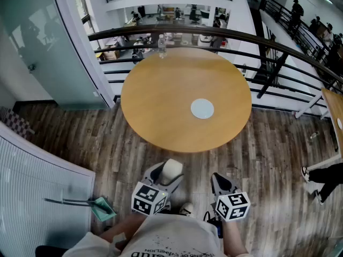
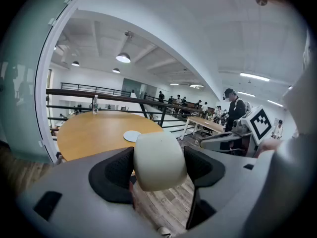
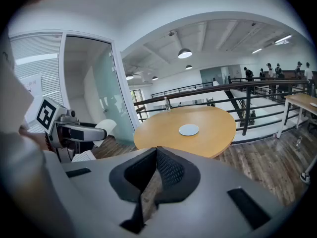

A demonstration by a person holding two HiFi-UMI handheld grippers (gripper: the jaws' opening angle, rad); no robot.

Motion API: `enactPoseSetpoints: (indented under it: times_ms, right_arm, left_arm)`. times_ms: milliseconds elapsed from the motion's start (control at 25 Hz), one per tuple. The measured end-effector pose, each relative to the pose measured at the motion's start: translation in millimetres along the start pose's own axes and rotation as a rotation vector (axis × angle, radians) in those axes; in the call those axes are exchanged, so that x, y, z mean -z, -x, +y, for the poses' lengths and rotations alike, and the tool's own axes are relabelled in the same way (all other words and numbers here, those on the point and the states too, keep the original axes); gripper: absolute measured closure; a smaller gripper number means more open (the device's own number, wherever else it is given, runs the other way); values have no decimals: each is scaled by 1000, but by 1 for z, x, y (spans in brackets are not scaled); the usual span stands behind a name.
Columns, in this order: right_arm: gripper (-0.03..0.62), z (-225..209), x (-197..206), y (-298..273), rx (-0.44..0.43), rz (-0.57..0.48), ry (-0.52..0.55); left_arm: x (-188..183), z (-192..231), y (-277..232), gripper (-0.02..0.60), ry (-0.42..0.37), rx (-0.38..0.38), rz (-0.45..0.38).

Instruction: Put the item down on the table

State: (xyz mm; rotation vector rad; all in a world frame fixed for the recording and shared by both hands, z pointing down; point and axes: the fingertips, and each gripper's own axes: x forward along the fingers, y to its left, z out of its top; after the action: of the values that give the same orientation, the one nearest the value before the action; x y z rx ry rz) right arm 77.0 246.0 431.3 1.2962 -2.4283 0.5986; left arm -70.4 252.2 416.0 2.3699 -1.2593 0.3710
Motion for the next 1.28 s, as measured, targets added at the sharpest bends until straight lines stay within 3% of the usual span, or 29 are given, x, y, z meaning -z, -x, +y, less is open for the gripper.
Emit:
enactPoseSetpoints:
  times_ms: [160,720,1280]
  right_arm:
    - [568,8,-11,-14,-45,6,24]
    - [568,18,-14,-7,-48,7,8]
    - [568,52,-23,-24,36,-33,0]
  left_arm:
    - [-7,14,9,249,16,-53,-12]
    - [-9,8,19,249,34,-42,-14]
    - [-9,42,54,249,-39,-10,-21]
